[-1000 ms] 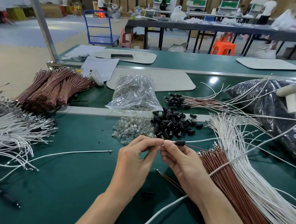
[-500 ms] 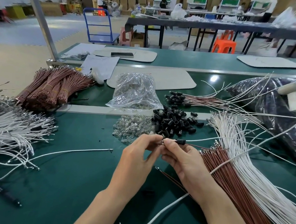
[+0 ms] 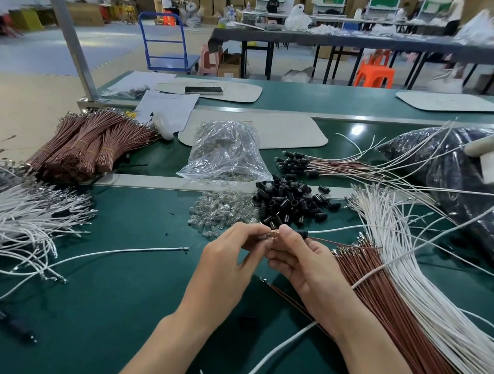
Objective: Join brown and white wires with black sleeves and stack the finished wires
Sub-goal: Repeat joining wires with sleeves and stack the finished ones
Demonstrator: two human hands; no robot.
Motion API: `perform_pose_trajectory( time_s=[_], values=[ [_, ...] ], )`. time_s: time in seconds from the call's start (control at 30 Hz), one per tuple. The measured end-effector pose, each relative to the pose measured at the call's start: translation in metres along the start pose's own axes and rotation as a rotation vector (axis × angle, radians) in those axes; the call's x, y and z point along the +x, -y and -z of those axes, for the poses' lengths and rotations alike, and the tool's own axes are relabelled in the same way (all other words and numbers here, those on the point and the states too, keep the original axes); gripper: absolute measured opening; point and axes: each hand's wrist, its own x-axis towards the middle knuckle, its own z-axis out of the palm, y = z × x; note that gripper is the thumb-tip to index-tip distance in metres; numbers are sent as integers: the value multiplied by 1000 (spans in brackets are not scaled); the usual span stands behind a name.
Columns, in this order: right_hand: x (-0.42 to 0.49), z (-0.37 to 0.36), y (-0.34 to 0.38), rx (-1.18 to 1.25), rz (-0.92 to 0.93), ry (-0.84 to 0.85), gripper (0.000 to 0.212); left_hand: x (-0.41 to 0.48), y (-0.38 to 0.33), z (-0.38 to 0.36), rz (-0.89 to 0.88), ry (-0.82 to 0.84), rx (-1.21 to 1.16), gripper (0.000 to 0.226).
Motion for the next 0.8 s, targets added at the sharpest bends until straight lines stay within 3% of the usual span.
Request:
perform_pose_trajectory(
  time_s=[0.47, 0.8],
  values=[
    [0, -1, -1, -25, 6, -7, 31, 0, 0, 0, 1, -1, 18, 21],
    [-5, -2, 3, -45, -24, 23, 22, 0, -1, 1, 3, -26, 35, 30]
  ],
)
